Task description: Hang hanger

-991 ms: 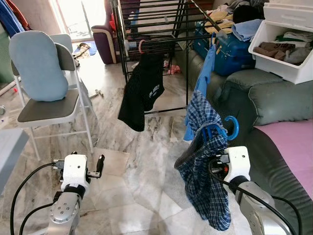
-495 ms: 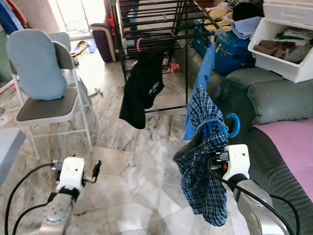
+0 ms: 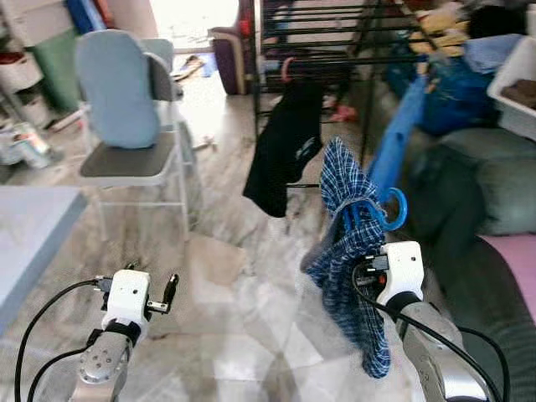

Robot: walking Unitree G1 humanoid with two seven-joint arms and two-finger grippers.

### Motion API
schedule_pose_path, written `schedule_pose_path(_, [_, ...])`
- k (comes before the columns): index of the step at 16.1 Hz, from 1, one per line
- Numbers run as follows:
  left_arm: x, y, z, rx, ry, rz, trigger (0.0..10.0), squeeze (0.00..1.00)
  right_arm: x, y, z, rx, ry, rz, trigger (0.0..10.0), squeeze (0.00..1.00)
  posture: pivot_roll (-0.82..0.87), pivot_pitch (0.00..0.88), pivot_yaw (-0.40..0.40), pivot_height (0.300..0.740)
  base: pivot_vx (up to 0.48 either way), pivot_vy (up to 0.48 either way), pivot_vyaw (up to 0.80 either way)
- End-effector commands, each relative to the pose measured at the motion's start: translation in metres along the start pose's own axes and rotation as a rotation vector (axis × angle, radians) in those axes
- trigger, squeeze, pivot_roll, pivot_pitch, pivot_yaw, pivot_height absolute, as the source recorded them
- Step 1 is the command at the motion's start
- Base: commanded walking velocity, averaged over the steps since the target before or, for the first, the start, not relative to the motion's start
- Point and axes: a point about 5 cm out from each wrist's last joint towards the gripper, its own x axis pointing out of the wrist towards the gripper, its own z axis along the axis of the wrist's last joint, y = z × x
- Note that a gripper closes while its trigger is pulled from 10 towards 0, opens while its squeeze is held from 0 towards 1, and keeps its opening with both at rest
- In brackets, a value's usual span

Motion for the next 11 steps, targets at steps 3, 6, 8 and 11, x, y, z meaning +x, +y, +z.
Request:
schedule_pose_path(3, [0.0034, 0.0020, 0.0024, 0.010, -0.010, 0.013, 10.0, 0.00, 0.0006, -0.0025, 0.0048, -0.009, -0.029, -0.008, 10.0, 0.00, -0.14, 0.000, 0.034, 0.740, 0.000, 0.000, 0.00])
schedule_pose_path(6, [0.0028, 0.0022, 0.0024, 0.016, -0.013, 0.035, 10.0, 0.00, 0.0013, -0.0053, 0.0058, -0.024, -0.031, -0.024, 10.0, 0.00, -0.14, 0.000, 0.030, 0.740, 0.000, 0.000, 0.00])
schedule_pose_path(8, [0.0027, 0.0021, 0.0013, 0.014, -0.010, 0.041, 10.0, 0.00, 0.0013, -0.0053, 0.0079, -0.054, -0.038, -0.006, 10.0, 0.00, -0.14, 0.000, 0.030, 0.740, 0.000, 0.000, 0.00])
schedule_pose_path(11, [0.0032, 0.0016, 0.0009, 0.015, -0.010, 0.044, 10.0, 0.00, 0.0034, -0.0025, 0.0092, -0.065, -0.043, 0.000, 10.0, 0.00, -0.14, 0.000, 0.032, 0.740, 0.000, 0.000, 0.53])
